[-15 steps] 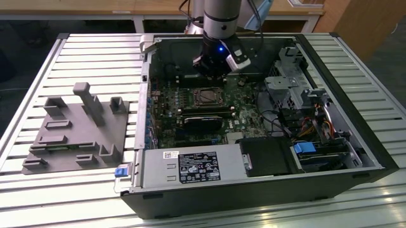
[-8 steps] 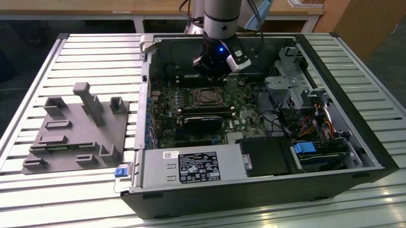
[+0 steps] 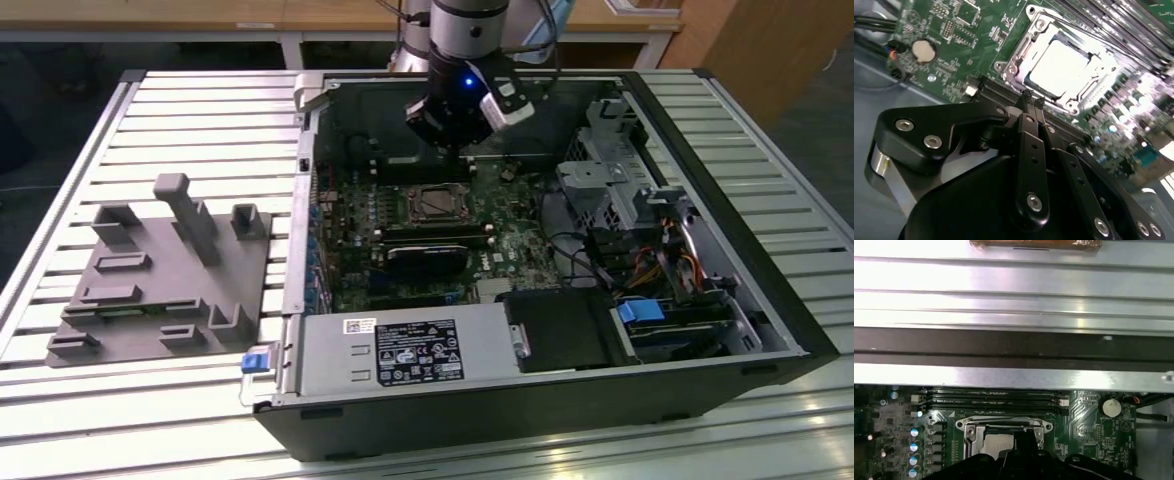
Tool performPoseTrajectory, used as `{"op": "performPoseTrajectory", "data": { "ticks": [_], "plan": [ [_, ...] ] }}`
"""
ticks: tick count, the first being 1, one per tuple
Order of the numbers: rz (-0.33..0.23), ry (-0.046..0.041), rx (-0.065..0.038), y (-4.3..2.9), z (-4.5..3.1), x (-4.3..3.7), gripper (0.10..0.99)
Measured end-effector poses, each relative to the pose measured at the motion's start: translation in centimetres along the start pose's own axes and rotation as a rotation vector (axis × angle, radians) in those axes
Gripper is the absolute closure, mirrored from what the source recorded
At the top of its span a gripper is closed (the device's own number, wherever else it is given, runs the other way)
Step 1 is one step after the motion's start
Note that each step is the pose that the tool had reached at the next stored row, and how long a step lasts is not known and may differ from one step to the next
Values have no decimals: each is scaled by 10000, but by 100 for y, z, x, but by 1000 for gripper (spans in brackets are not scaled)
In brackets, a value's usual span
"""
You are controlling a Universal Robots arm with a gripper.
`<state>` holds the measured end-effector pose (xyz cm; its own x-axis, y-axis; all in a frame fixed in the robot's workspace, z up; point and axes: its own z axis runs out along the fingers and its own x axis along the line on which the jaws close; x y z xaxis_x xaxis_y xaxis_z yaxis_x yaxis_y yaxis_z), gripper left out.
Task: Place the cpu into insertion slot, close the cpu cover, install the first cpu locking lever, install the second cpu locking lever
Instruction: 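Install the second cpu locking lever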
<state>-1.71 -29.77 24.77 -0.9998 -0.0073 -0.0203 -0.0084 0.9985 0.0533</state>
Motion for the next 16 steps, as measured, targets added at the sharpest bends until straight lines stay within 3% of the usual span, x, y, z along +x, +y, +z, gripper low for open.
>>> {"op": "performPoseTrajectory", "data": {
  "ticks": [3,16],
  "plan": [
    [1,1,-2,-15,-57,-1,969],
    [0,1,-3,-235,-68,1,969]
  ]
}}
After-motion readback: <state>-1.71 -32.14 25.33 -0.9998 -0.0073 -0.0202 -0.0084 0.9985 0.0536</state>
